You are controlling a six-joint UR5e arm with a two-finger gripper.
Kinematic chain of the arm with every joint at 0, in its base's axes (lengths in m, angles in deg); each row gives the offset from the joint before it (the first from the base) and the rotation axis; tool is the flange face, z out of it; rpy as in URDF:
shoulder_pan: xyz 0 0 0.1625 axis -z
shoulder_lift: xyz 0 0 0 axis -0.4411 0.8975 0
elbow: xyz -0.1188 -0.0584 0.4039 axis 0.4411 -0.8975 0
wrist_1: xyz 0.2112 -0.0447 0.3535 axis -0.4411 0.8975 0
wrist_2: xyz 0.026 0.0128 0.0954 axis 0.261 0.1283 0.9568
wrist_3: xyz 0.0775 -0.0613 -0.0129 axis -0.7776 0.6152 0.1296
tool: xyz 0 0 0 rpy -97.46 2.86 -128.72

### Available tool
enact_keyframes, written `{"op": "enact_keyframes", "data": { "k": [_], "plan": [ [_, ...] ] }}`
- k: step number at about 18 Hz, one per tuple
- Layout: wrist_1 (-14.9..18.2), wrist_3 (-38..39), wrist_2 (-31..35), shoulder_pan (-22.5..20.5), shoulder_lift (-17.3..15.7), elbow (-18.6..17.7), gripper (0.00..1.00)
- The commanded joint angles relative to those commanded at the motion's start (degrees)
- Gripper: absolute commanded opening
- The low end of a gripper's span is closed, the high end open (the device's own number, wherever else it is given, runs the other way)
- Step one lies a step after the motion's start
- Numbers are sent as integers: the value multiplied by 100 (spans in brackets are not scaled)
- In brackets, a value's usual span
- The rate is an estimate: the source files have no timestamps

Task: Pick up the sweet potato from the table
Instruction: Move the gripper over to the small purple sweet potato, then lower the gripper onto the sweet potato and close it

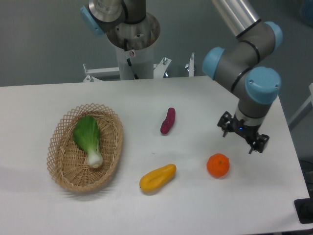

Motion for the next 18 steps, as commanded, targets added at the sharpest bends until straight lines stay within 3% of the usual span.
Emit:
{"op": "enact_keyframes", "data": {
  "k": [6,12,18],
  "plan": [
    [-9,44,-35,333,-457,-871,100],
    [-79,369,-62,703,-511,-1179,100],
    [-158,378,-44,774,-563,-1600,100]
  ]
}}
